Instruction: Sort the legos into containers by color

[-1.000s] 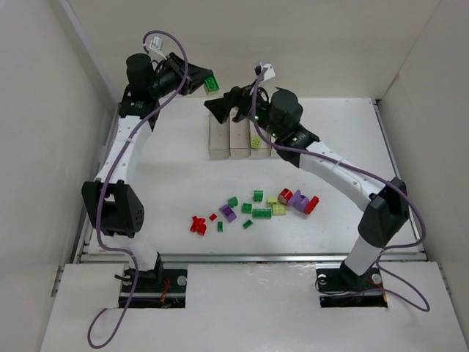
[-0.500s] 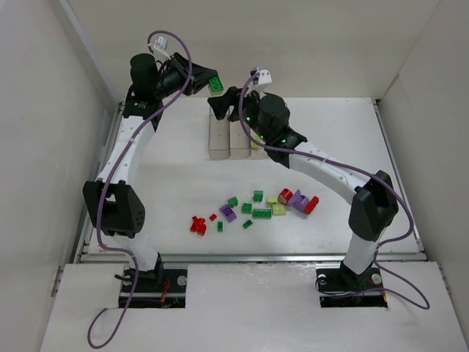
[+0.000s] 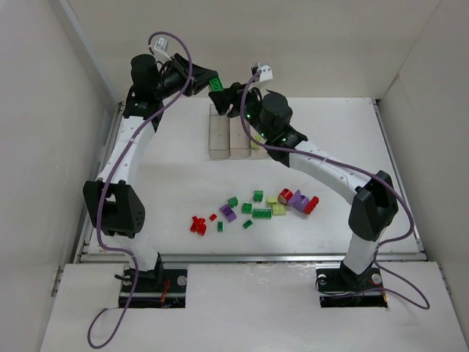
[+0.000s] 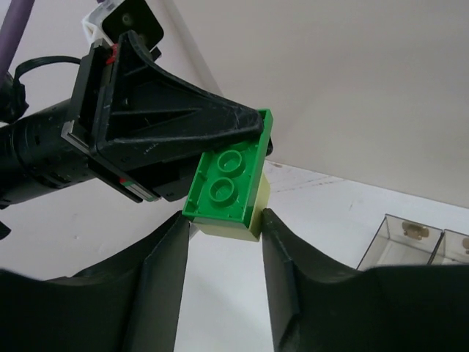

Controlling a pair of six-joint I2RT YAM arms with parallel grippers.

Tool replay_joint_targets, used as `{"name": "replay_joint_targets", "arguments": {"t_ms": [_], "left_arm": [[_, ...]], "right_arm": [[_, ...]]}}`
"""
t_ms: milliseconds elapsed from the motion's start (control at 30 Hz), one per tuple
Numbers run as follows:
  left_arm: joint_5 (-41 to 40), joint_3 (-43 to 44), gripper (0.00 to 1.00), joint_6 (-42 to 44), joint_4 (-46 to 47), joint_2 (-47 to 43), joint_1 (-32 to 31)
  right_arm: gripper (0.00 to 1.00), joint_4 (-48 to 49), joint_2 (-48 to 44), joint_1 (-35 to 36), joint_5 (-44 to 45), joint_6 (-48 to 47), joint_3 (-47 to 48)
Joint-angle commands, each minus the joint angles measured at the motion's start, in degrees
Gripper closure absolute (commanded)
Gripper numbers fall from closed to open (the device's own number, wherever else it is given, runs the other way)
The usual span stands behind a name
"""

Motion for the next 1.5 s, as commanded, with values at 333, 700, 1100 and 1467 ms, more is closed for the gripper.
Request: {"name": "replay_joint_targets", "arguments": {"t_ms": [333, 700, 1100, 1467], "left_arm": [[1.0, -0.7, 1.0, -0.3, 2.1, -2.8, -0.5], [1.0, 6.4, 1.0, -1.4, 3.7, 0.0, -0.5], [1.0, 5.2, 1.0, -1.9, 3.7, 0.5, -0.5], [0.4, -0.2, 1.0, 10.2, 4.4, -1.6, 6.1]], "right_arm": [[0.96, 3.9, 1.1, 0.6, -1.8, -0.5, 4.2], [1.0, 2.9, 2.8, 0.6, -7.0, 1.8, 2.5], [1.0, -2.3, 5.4, 0.6, -8.0, 2.3, 4.0], [1.0, -17.0, 1.4, -6.4, 2.4, 1.7, -4.4]]}}
